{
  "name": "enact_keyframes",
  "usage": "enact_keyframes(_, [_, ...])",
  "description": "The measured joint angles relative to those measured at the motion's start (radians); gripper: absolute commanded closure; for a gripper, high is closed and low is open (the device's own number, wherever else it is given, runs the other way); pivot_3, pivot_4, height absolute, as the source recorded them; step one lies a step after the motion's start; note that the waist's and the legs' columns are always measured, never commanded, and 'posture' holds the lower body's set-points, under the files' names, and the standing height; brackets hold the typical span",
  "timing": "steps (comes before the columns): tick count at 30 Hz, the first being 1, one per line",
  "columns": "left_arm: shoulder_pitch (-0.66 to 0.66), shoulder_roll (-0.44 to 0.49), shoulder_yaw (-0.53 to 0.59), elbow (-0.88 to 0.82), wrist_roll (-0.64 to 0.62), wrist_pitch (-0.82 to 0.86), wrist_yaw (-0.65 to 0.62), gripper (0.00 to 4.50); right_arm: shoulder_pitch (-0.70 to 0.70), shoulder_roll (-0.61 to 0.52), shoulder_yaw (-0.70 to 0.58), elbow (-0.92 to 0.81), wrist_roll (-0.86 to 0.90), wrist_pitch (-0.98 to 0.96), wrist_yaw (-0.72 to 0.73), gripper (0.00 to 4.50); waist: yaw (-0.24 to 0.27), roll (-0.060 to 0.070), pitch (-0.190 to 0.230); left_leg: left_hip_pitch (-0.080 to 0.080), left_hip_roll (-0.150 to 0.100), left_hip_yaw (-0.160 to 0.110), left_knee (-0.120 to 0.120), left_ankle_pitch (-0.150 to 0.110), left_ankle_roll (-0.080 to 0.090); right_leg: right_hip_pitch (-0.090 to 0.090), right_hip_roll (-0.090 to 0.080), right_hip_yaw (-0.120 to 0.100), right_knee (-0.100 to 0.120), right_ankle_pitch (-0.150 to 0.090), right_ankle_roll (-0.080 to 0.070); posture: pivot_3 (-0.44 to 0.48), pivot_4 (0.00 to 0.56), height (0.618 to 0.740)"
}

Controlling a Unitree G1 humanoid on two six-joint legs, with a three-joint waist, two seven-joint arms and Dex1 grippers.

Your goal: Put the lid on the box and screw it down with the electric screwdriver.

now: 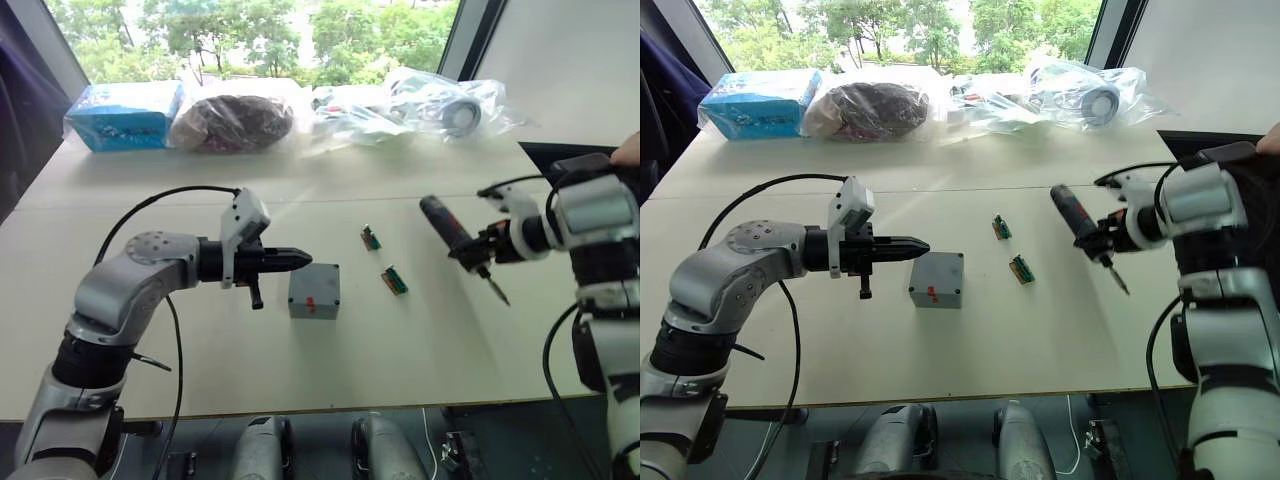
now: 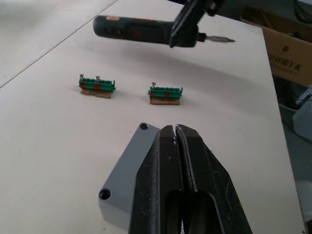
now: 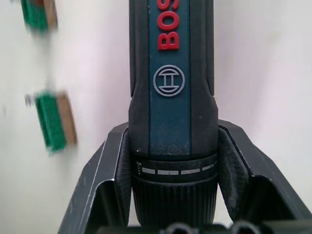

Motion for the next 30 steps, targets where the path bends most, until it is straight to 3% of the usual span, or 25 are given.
enact_keyframes(7, [0.002,-0.003,-0.018,0.010,0.001,-0.003,-0.005,4.50,0.155,-0.019,-0.091,-0.222,0.216,0.005,-0.187,2.69,-0.001,0.000,0.000,0.000,0.000,0.000,0.000,0.000,0.000,0.000,0.001,0.000,0.000,0.000,0.000,0.000,0.150,0.740])
enact_keyframes(9, [0.002,-0.004,-0.025,0.016,0.002,-0.011,-0.006,4.50,0.179,-0.025,-0.091,-0.236,0.265,0.005,-0.238,1.69,-0.001,0.000,0.000,0.000,0.000,0.000,0.000,0.000,0.000,0.000,0.001,0.000,0.000,0.000,0.000,0.000,0.150,0.740])
enact_keyframes(10, [0.001,-0.004,-0.027,0.019,0.002,-0.013,-0.006,4.50,0.180,-0.031,-0.091,-0.239,0.281,0.005,-0.258,1.53,-0.001,0.000,0.000,0.000,0.000,0.000,0.000,0.000,0.000,0.000,0.001,0.000,0.000,0.000,0.000,0.000,0.150,0.740])
enact_keyframes(14, [0.000,-0.005,-0.027,0.020,0.002,-0.017,-0.004,4.50,0.174,-0.060,-0.077,-0.238,0.353,0.005,-0.320,0.18,0.002,-0.001,0.000,0.000,0.000,0.000,0.002,0.000,0.000,0.001,0.000,0.000,-0.001,0.000,0.000,0.000,0.150,0.740])
enact_keyframes(15, [0.000,-0.006,-0.027,0.020,0.002,-0.018,-0.003,4.50,0.165,-0.073,-0.061,-0.236,0.373,0.005,-0.329,0.08,0.002,-0.001,0.000,0.000,0.000,-0.001,0.002,0.000,0.001,0.001,0.000,0.000,-0.001,0.000,0.000,0.000,0.150,0.740])
enact_keyframes(21, [-0.003,-0.023,-0.030,0.022,0.003,-0.020,0.007,4.50,0.067,-0.133,0.073,-0.159,0.459,0.006,-0.350,0.08,-0.001,-0.001,0.000,0.000,0.000,-0.003,0.002,-0.001,0.001,0.001,0.000,0.001,-0.001,0.000,0.000,0.000,0.150,0.740])
enact_keyframes(30, [0.012,-0.041,-0.030,0.015,0.002,-0.032,0.040,4.50,-0.093,-0.159,0.327,-0.061,0.472,-0.001,-0.252,0.08,0.000,-0.001,0.000,0.000,0.000,-0.003,0.001,-0.001,0.002,0.001,0.000,0.001,-0.002,0.000,0.000,0.000,0.150,0.740])
